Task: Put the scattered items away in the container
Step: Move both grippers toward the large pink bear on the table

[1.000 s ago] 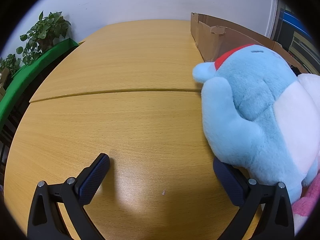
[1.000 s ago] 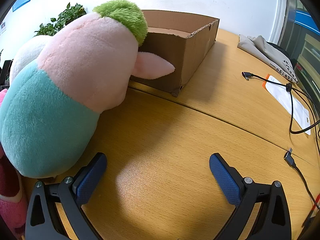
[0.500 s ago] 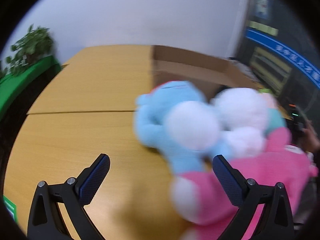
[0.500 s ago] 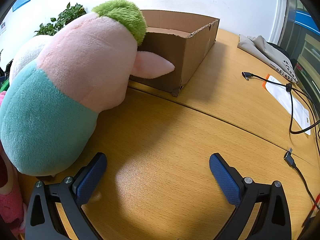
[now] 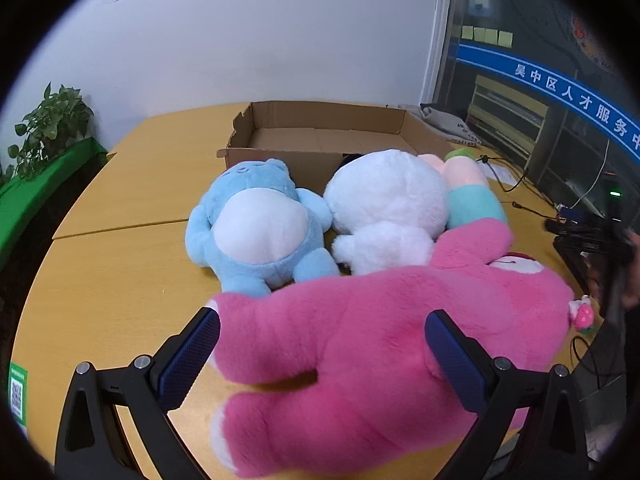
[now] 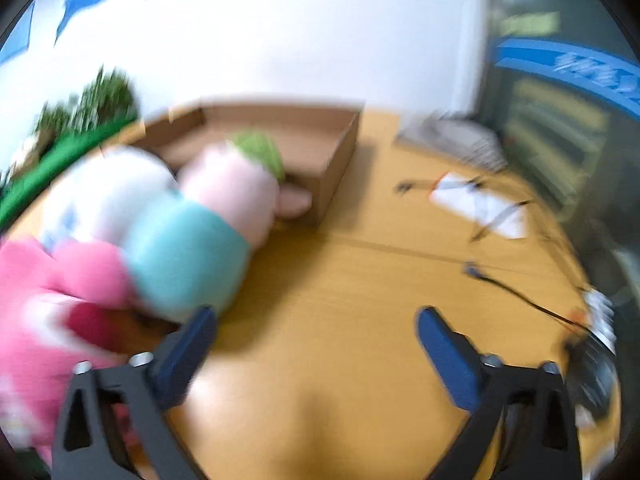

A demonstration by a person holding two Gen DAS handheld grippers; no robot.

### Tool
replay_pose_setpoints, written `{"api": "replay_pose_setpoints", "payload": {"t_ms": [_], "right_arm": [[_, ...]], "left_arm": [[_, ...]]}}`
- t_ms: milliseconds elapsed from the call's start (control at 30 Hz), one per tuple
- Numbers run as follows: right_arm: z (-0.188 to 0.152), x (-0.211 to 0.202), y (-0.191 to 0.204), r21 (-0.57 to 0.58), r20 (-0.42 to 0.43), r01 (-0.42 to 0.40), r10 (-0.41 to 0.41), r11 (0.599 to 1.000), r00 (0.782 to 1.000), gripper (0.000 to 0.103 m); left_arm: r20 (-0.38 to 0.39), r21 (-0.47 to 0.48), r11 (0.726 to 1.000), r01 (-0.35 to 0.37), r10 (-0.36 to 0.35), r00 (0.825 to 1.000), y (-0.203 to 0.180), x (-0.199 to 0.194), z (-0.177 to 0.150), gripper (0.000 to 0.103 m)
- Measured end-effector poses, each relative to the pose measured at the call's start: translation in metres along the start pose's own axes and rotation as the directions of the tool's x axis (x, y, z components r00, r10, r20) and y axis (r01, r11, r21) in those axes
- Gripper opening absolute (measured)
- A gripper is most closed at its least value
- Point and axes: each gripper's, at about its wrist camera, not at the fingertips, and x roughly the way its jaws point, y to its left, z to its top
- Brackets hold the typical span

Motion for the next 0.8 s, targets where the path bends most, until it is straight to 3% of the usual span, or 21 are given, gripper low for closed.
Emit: {"api": "replay_pose_setpoints", "payload": {"t_ms": [133, 267, 333, 500, 600, 800], "right_arm": [[-0.011, -0.083, 0.057, 0.057, 0.045, -0.028, 0.026, 0.998, 0.999, 0.103], [-0.028, -0.107, 0.118, 0.086, 0.045, -0.045, 0.041, 0.995, 0.998, 0.103], [-0.037, -0.115, 0.144, 0.075, 0.06, -0.007, 0.003, 0.997, 0.998, 0.103], [-0.043, -0.124, 0.171, 0.066, 0.053, 0.054, -0.058, 0.996, 0.997, 0.103], [-0.044, -0.126, 0.178, 0.042, 0.047, 0.079, -0.081, 0.996, 0.996, 0.103], [-0.047, -0.121, 0.182, 0.03, 0.036, 0.051, -0.052, 0.998, 0.998, 0.103]], "left_arm": [[0.021, -0.015, 0.997, 0.078, -0.078, 0.997, -0.02, -0.015, -0.009, 0.102], [0.005, 0.005, 0.997, 0.079, -0.079, 0.997, -0.042, -0.022, -0.018, 0.102], [0.013, 0.011, 0.997, 0.083, -0.083, 0.996, -0.049, -0.027, -0.023, 0.102], [0.042, 0.024, 1.0, 0.012, -0.013, 0.999, -0.061, -0.036, -0.03, 0.102], [0.048, 0.01, 1.0, 0.011, -0.012, 0.999, -0.063, -0.039, -0.033, 0.102], [0.039, 0.01, 1.0, 0.028, -0.029, 0.999, -0.065, -0.034, -0.032, 0.102]]}}
